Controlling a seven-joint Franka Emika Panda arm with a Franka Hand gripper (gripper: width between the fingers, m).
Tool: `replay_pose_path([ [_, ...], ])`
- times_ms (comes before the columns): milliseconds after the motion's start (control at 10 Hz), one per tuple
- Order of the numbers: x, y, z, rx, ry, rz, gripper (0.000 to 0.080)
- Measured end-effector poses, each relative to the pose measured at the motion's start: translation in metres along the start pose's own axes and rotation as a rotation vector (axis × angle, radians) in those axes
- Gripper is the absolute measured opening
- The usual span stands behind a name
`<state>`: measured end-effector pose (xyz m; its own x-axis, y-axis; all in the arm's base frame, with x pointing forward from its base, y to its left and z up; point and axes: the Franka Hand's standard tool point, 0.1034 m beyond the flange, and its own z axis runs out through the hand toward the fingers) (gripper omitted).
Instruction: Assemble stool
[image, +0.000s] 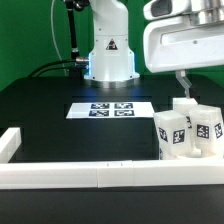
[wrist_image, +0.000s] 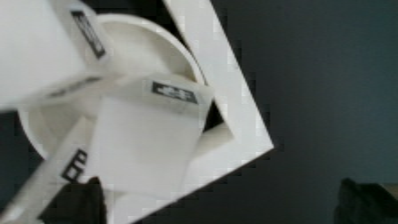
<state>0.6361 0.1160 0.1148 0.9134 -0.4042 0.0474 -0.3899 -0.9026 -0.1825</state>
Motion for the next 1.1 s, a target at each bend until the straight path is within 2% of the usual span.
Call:
replay_pose_path([
  [200, 0.001, 0.002, 0.000, -0.004, 0.001, -0.123, 0.0649],
  [300, 0.001, 0.003, 0.001, -0.026, 0.003, -0.243, 0.0649],
  [400, -0.001, 0.002, 0.003, -0.072, 0.005, -0.422, 0.0649],
  [500, 0.000, 0.002, 0.002, -0.107, 0.005, -0.574, 0.0649],
  [600, -0.001, 0.003, 0.005, -0.129, -0.005, -0.733, 0.0649],
  [700, -0.003, 0.003, 0.010, -0.141, -0.020, -0.856, 0.0649],
  [800, -0.004, 0.003, 0.012, -0.140, -0.028, -0.943, 0.0649],
  [1100, -0.004, 0.006, 0.015, -0.141, -0.037, -1.002, 0.0649],
])
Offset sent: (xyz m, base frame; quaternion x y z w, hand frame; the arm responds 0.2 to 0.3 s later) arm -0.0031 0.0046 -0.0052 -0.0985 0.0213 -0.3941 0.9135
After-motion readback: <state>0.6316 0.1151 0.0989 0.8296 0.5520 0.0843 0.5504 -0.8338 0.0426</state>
